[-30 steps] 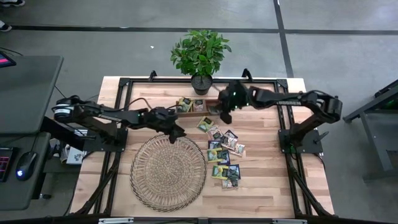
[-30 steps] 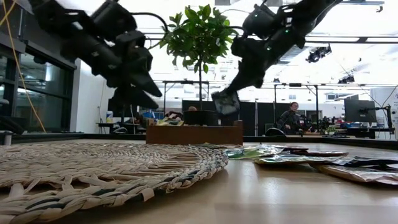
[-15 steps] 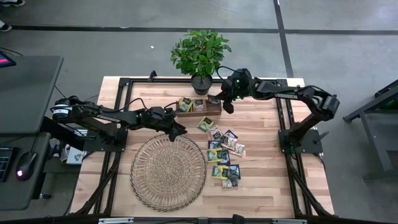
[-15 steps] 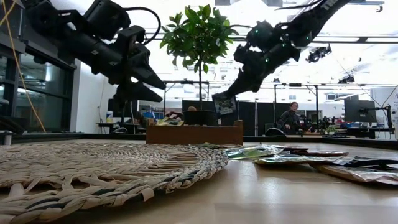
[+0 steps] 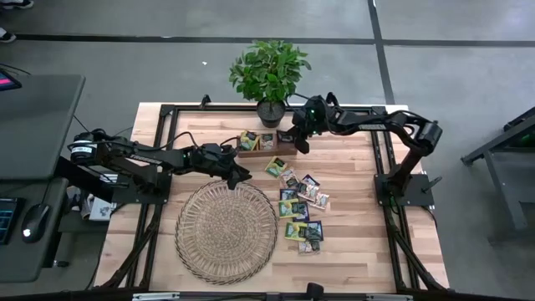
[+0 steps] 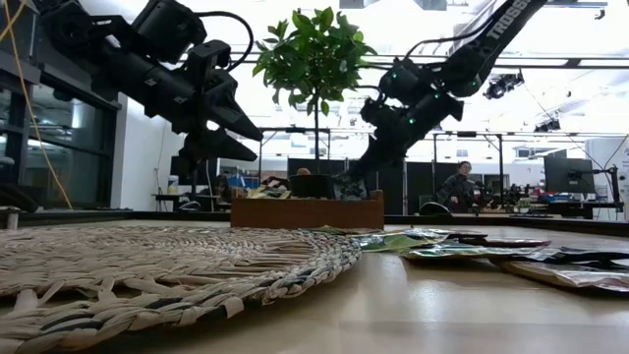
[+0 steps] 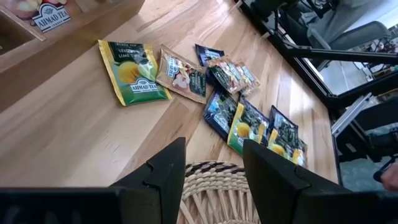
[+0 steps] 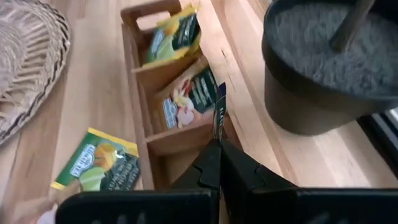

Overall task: Pick & Place Tea
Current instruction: Put the blue tea bag into the right section of the wooden organizer, then put the yellow tea bag into the left section of the wooden organizer

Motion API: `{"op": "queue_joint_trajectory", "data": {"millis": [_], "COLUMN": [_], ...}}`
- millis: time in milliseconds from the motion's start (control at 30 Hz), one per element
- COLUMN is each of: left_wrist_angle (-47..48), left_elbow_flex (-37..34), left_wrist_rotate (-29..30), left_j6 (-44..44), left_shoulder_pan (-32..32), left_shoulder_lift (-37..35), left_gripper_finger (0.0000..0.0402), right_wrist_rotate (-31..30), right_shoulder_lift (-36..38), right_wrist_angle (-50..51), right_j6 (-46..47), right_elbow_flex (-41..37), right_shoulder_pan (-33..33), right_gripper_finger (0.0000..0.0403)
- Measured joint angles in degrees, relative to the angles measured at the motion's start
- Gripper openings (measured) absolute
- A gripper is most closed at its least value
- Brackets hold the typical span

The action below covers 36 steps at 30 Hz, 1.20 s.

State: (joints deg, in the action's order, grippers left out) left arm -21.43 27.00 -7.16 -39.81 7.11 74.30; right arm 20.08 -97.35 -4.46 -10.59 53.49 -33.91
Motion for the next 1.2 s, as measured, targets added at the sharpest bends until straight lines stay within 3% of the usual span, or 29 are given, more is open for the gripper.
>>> {"op": "queue_joint_trajectory", "data": {"millis": [233, 633, 900, 1200], "left_wrist_angle": [-0.02, 0.04, 0.13, 0.13], "left_elbow_flex": [0.0, 0.0, 0.0, 0.0], "left_wrist_rotate": [0.26, 0.31, 0.32, 0.26], "left_j6": [-0.95, -1.22, -1.22, -1.2], "left_shoulder_pan": [0.0, 0.0, 0.0, -0.02], "left_shoulder_lift": [0.0, 0.02, 0.02, 0.04], "left_gripper_finger": [0.0158, 0.0158, 0.0158, 0.0158], "right_wrist_rotate": [-1.65, -3.93, -8.09, -8.0], "right_shoulder_lift": [-0.27, 0.82, 8.07, 15.58], "right_wrist_angle": [1.61, 2.16, 4.2, 20.04], "right_j6": [0.05, 1.55, 2.22, 6.26], "right_elbow_flex": [0.0, 0.0, 0.02, 0.02], "right_shoulder_pan": [0.04, 0.25, 1.61, 8.27], "right_gripper_finger": [0.0017, 0.0133, 0.0137, 0.0126]}}
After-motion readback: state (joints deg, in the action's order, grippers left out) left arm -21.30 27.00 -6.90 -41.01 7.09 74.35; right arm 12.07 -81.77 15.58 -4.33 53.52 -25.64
